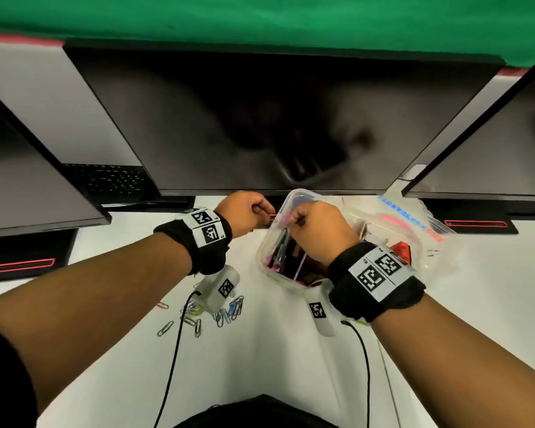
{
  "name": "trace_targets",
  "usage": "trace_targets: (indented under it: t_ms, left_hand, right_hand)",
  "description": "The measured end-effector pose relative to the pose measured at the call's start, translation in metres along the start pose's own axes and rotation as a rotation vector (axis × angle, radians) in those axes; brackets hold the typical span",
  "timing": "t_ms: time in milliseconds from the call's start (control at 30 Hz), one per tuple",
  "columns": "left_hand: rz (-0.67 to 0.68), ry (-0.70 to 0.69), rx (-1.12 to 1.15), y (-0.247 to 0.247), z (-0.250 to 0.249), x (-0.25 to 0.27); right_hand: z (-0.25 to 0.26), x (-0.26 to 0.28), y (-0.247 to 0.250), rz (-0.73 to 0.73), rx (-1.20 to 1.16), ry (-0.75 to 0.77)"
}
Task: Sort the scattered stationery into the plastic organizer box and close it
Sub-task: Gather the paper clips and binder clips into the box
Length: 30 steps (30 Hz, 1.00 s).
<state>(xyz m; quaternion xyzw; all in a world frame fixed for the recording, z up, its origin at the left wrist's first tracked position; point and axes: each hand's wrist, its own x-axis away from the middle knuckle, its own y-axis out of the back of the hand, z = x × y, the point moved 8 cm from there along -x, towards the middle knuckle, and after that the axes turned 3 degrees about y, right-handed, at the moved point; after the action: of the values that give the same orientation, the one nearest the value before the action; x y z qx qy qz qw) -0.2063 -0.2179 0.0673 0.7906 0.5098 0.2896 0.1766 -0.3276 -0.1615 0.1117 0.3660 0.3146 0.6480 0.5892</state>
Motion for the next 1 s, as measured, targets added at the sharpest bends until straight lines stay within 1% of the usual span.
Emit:
trace_targets:
  t_ms: [133,167,233,267,333,433,533,633,700,767,833,1000]
  left_hand:
    - [0.066,0.087,-0.069,0.018,0.067,0.025]
    - [0.096,0.101,-0.117,0.019,0.082,0.032]
    - [0.158,0.125,-0.302,0.020,0.111,0.047]
    - [0.197,0.144,-0.387,0.019,0.126,0.055]
    - [0.277,0.189,-0.484,0.013,0.146,0.070]
    - [0.314,0.283,-0.483,0.011,0.185,0.094]
    - [0.316,0.335,-0.485,0.010,0.216,0.110]
    - [0.294,0.322,-0.538,0.009,0.227,0.115]
    - [0.247,0.328,-0.504,0.008,0.232,0.114]
    - [0.187,0.366,-0.370,0.007,0.235,0.112]
    - [0.137,0.372,-0.278,0.003,0.233,0.107]
    - [0.080,0.273,-0.255,-0.004,0.212,0.092]
  right_hand:
    - [0.046,0.009,-0.059,0.171,0.087,0.152]
    - [0.053,0.012,-0.078,0.227,0.115,0.177]
    - [0.058,0.019,-0.118,0.354,0.175,0.193]
    - [0.057,0.023,-0.139,0.419,0.210,0.187]
    - [0.043,0.029,-0.169,0.519,0.266,0.128]
    - [0.017,0.036,-0.201,0.595,0.244,-0.020]
    - [0.005,0.037,-0.214,0.565,0.202,-0.103]
    - [0.009,0.034,-0.224,0.511,0.096,-0.131]
    - [0.017,0.032,-0.233,0.480,0.023,-0.135]
    - [0.025,0.027,-0.240,0.437,-0.019,-0.130]
    - [0.034,0.023,-0.244,0.397,-0.057,-0.115]
    - [0.047,0.006,-0.242,0.393,-0.096,-0.027]
